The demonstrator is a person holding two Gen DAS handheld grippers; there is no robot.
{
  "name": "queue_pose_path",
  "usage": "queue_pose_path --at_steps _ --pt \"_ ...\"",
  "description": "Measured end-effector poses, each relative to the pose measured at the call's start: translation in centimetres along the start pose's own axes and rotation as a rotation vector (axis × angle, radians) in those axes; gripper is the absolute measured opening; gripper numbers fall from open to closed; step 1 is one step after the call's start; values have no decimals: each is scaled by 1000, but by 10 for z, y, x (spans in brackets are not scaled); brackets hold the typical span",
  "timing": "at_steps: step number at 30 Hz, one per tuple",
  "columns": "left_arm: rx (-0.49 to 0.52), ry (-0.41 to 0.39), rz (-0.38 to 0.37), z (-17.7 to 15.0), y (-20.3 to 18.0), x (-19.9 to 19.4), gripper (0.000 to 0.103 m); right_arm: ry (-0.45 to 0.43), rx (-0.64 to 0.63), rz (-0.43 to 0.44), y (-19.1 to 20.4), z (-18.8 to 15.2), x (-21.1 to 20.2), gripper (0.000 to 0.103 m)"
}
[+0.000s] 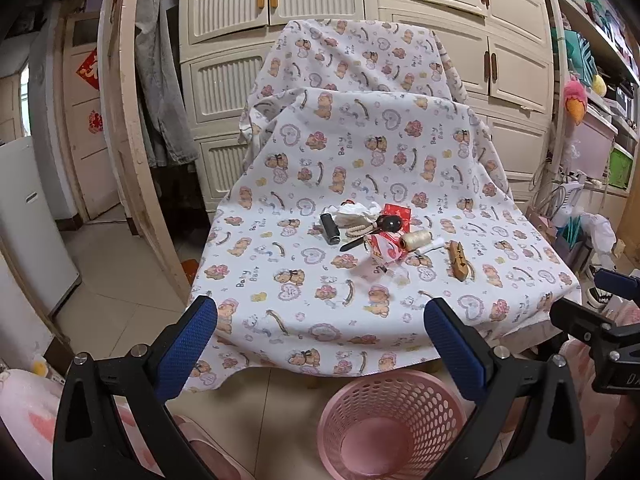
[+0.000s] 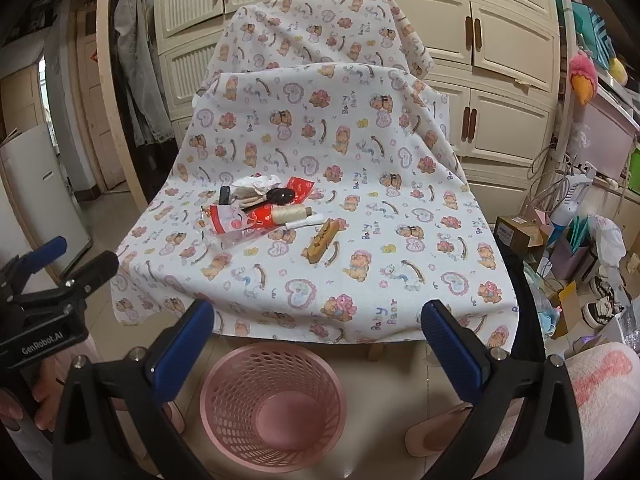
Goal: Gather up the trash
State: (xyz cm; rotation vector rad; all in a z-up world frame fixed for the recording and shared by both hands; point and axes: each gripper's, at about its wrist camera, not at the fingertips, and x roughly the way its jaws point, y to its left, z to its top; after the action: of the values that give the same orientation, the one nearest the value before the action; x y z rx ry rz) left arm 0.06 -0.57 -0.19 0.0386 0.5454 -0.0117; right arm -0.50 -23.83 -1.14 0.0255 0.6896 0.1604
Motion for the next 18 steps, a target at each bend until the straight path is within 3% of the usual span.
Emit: queue_pose_path --at_steps 18 --pt "2 1 1 1 0 0 102 38 25 15 -2 -3 7 103"
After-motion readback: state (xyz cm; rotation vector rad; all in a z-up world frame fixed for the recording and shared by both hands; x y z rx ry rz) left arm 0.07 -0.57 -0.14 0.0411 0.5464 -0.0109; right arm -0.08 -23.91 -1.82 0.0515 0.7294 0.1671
